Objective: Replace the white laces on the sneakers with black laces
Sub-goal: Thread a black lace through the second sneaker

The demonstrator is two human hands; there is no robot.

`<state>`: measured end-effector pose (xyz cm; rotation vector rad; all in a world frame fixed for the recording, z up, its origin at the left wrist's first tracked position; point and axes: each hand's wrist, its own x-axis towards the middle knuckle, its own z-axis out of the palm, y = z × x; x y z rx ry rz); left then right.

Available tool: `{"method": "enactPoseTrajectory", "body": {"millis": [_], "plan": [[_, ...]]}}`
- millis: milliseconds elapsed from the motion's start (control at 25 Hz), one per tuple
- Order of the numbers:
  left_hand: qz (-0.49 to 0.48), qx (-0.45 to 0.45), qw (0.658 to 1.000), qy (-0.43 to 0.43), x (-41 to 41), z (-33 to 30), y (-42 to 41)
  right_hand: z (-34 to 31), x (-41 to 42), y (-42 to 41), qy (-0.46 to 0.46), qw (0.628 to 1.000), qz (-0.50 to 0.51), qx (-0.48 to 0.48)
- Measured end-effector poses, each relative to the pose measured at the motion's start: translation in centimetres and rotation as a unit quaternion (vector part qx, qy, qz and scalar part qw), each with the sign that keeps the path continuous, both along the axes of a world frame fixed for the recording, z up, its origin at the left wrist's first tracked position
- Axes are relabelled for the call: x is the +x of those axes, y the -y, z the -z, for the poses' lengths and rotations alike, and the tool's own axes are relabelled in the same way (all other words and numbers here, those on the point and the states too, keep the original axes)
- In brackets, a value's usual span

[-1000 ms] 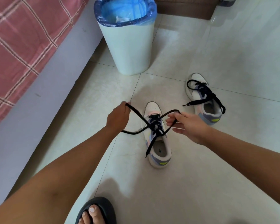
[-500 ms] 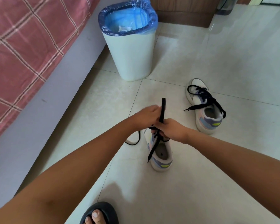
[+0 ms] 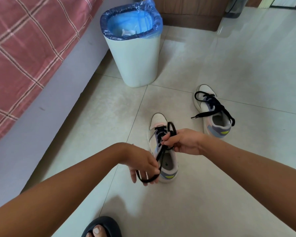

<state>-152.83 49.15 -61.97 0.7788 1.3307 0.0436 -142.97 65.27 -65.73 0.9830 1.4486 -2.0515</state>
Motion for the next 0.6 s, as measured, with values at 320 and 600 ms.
{"method": "enactPoseTrajectory", "body": {"millis": [320,600], "plan": [[-0.345,0.214,0.908,-0.1,-0.9,3.3,-3.7,-0.5,-0.1,1.1,-0.115,0.925,-0.154,0.327],[-0.314,0.211,0.918,-0.119,-1.1,4.0,-3.7,2.0,0.3,2.5,-0.153,0.803,-0.164,0.552]]}}
